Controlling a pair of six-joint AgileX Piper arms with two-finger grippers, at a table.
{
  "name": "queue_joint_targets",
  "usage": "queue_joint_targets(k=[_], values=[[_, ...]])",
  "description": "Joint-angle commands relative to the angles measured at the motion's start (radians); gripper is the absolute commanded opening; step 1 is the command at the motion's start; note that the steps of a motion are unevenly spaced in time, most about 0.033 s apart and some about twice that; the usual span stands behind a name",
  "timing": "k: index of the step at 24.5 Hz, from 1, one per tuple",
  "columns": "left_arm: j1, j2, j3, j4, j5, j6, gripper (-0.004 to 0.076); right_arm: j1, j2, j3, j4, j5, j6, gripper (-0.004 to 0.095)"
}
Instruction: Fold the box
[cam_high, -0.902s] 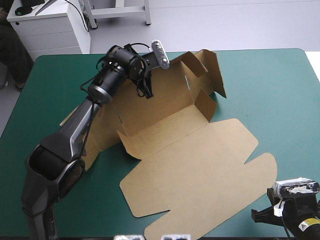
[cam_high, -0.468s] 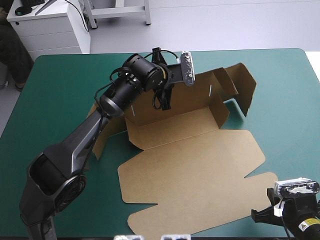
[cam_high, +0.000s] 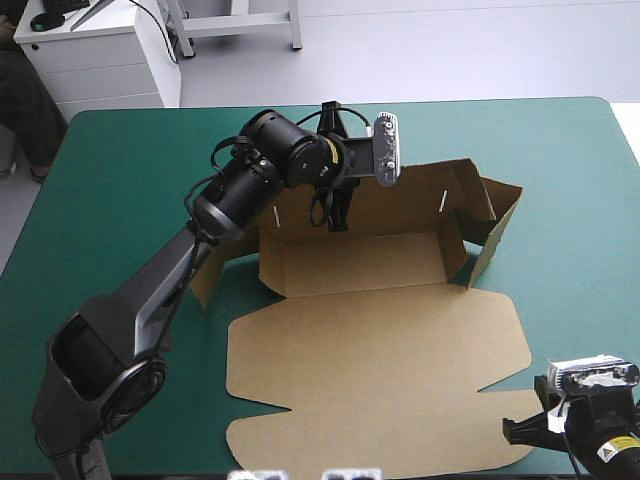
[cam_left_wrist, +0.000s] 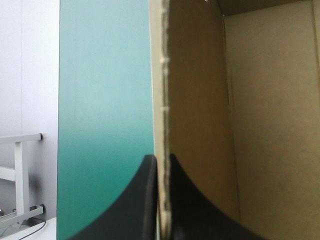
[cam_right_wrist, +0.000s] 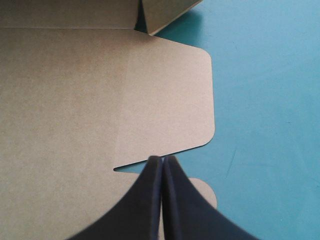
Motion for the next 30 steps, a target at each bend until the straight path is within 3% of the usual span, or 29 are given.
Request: queue_joint_targets(k=[1,10,18,25,30], values=[[-0.023,-0.012,-0.017,0.103,-0.071,-0.073,-0.0008,0.002,0.011,-0.031,0.018,-0.078,-0.007,-0.0019],[-0.199,-0.001,0.113,0.584,-0.198,-0.352,-0.0008,0.002,0.036,-0.043,0.024,-0.089,-0.009,-0.0019],[-0.313,-0.001,0.258,0.927,-0.274,-0.685,-0.0008,0.002,0.206,-0.251,0.025,-0.109,0.02,-0.0019],[-0.371,-0.003,0.426,1.234,-0.268,-0.972,-0.0008,0.002,0.519,-0.54,0.076,-0.16,0.046,-0.0019],[-0.373,-0.003,0.428,1.236,-0.249,-0.998,-0.0008,0.002,0.758,-0.746,0.092,-0.196,0.039,-0.0019]])
